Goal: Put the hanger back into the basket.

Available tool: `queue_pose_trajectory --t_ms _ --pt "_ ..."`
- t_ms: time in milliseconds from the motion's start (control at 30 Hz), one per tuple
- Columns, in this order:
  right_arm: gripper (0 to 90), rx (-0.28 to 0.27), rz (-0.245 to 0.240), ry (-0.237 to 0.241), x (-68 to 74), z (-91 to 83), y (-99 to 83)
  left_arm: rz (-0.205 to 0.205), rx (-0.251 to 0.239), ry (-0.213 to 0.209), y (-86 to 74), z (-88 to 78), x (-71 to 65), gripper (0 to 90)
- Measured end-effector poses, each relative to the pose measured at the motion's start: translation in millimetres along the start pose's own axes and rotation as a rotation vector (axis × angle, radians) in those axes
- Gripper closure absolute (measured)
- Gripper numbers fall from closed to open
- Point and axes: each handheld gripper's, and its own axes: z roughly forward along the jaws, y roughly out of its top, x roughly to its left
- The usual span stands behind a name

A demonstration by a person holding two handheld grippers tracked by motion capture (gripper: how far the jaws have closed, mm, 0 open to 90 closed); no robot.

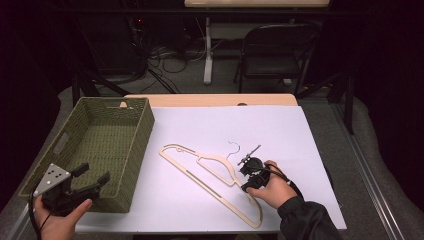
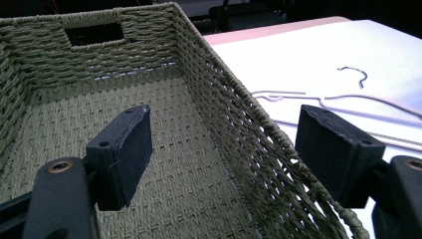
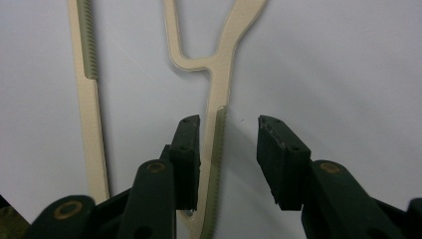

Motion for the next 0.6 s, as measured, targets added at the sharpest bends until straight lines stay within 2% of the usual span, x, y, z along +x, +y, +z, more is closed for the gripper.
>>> queue_pose_trajectory --t_ms 267,300,433,600 --pt "66.0 -0.012 0.011 -0.009 2.8 10.3 1.9 0.003 0.004 -0.003 -0.2 1.0 -0.3 23.1" --pt "67.0 0.005 0.003 -0.008 2.2 10.4 2.6 0.002 0.004 -0.003 -0.3 1.1 -0.2 23.1" --pt "69.3 0.000 0.024 0.007 2.8 15.2 3.2 0.002 0.004 -0.003 -0.4 1.0 -0.1 23.1" --pt "71.8 0.012 0.022 0.005 3.9 16.7 4.1 0.001 0.003 -0.002 -0.5 0.9 0.5 23.2"
